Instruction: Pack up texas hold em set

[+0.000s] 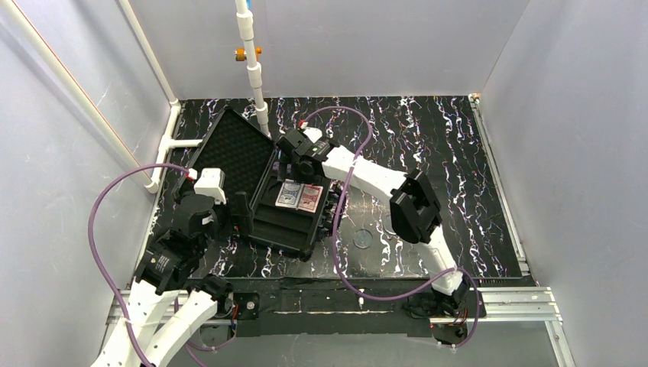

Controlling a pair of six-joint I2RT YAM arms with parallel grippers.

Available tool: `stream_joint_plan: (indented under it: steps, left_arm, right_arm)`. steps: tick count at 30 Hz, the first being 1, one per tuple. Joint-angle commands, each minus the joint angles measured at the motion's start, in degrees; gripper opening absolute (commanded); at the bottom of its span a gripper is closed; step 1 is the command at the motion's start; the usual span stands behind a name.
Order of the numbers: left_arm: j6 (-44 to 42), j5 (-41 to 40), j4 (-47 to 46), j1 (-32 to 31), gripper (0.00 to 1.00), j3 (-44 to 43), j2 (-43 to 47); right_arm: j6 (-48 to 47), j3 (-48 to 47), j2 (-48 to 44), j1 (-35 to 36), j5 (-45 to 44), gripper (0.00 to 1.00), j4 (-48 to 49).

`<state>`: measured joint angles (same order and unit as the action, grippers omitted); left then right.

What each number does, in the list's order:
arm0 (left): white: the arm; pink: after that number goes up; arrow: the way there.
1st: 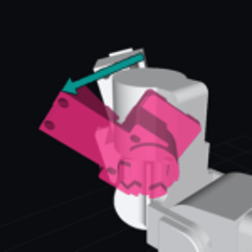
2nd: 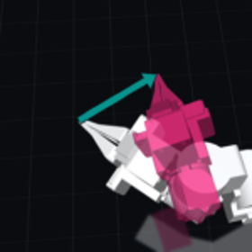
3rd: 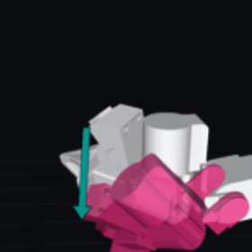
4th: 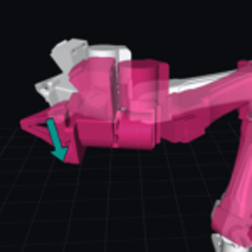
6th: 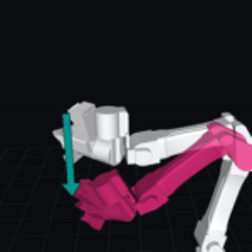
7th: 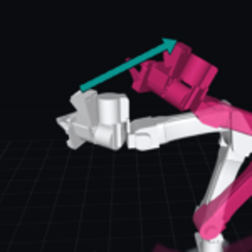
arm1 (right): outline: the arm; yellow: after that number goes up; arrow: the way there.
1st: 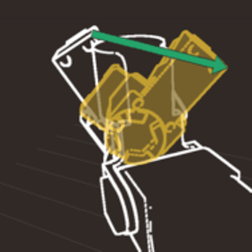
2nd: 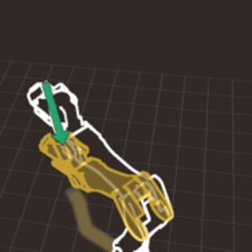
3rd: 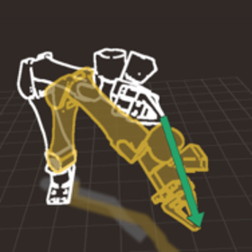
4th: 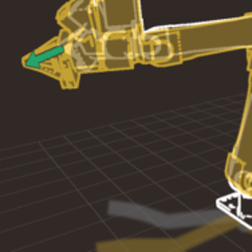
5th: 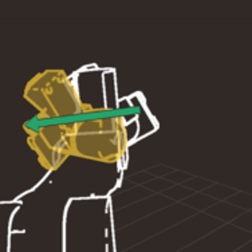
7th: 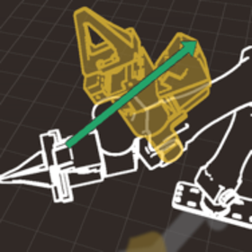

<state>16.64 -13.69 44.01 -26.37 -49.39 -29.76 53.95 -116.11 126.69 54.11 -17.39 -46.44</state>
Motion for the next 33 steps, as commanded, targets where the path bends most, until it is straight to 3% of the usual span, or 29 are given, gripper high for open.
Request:
stream_joint_plan:
  steps: [1, 8, 14, 18, 33]
  left_arm:
    - [0.7, 0.2, 0.7, -0.1, 0.99, 0.4, -1.6]
    - [-0.2, 5.8, -1.1, -0.1, 0.99, 0.9, -4.4]
    - [-0.7, 12.6, -1.5, -0.1, 0.99, -1.6, -14.8]
    - [-0.4, 17.2, -4.1, -0.1, 0.99, -3.4, -21.5]
    - [-2.4, 19.5, -9.8, -0.8, 0.99, -8.4, -41.6]
  right_arm:
    - [-10.8, 6.4, -13.4, -0.9, -7.6, 0.98, 8.8]
    - [-21.4, 20.4, -24.6, -3.3, -10.4, 0.99, 18.6]
    - [-30.0, 32.7, -33.3, -6.9, -8.9, 0.98, 26.8]
    - [-31.8, 37.8, -37.6, -8.7, -10.1, 0.98, 29.9]
    - [-32.1, 46.5, -42.7, -9.2, -17.9, 0.98, 35.2]
